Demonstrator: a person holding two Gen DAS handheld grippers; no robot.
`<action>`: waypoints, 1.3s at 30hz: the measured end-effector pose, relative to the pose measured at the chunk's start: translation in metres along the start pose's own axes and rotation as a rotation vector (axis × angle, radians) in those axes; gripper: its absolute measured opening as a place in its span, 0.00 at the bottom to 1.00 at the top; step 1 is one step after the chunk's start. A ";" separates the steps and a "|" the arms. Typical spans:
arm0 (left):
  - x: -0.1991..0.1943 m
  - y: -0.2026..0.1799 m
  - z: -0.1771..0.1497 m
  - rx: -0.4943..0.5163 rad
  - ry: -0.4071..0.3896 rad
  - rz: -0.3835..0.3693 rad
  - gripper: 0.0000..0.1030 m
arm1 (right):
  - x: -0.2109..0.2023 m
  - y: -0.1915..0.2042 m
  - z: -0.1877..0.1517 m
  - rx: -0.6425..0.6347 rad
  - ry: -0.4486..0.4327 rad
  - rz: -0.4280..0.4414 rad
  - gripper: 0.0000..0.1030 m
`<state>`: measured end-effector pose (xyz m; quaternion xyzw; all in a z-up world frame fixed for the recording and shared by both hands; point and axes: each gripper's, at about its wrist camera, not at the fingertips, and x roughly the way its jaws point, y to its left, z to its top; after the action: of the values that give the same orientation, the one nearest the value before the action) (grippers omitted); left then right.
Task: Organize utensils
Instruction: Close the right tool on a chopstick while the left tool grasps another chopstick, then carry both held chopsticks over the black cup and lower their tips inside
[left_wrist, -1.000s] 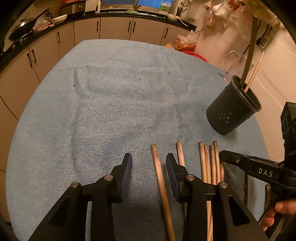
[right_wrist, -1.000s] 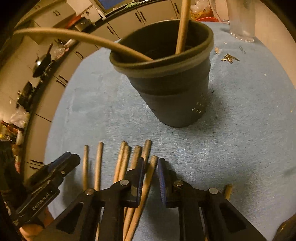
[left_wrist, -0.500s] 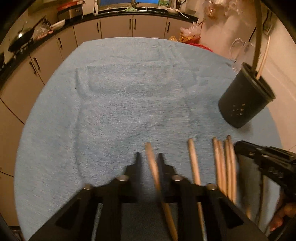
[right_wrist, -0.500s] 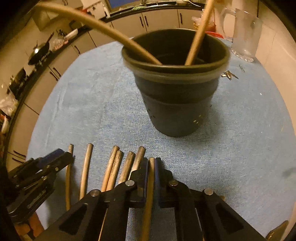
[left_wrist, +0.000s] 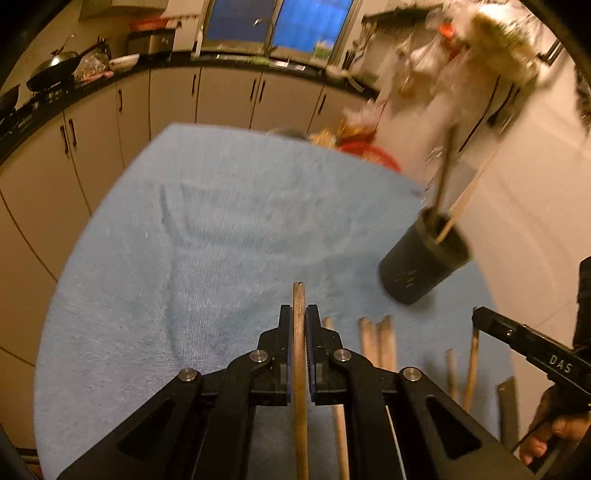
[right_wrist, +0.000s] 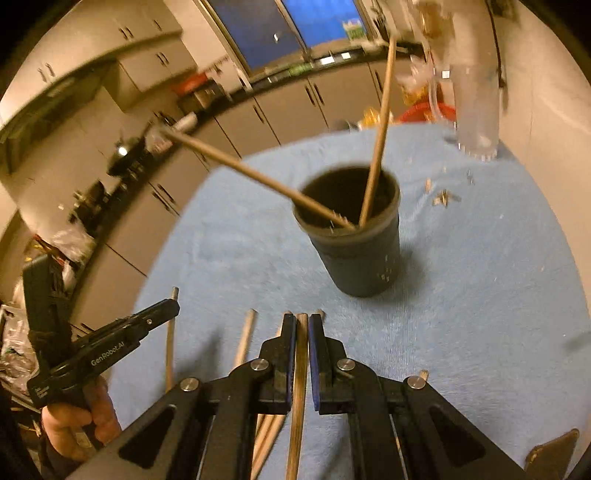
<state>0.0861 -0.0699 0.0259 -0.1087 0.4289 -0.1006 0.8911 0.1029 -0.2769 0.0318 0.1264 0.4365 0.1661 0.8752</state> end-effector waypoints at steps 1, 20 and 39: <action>-0.009 -0.002 0.002 0.002 -0.019 -0.007 0.06 | -0.007 0.002 0.000 -0.003 -0.019 0.008 0.07; -0.107 -0.030 0.023 0.063 -0.216 -0.081 0.06 | -0.120 0.031 0.024 -0.108 -0.260 0.050 0.07; -0.142 -0.047 0.060 0.089 -0.306 -0.091 0.06 | -0.170 0.038 0.057 -0.154 -0.382 0.000 0.07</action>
<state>0.0421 -0.0696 0.1811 -0.1025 0.2778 -0.1420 0.9446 0.0461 -0.3146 0.2023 0.0884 0.2486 0.1721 0.9491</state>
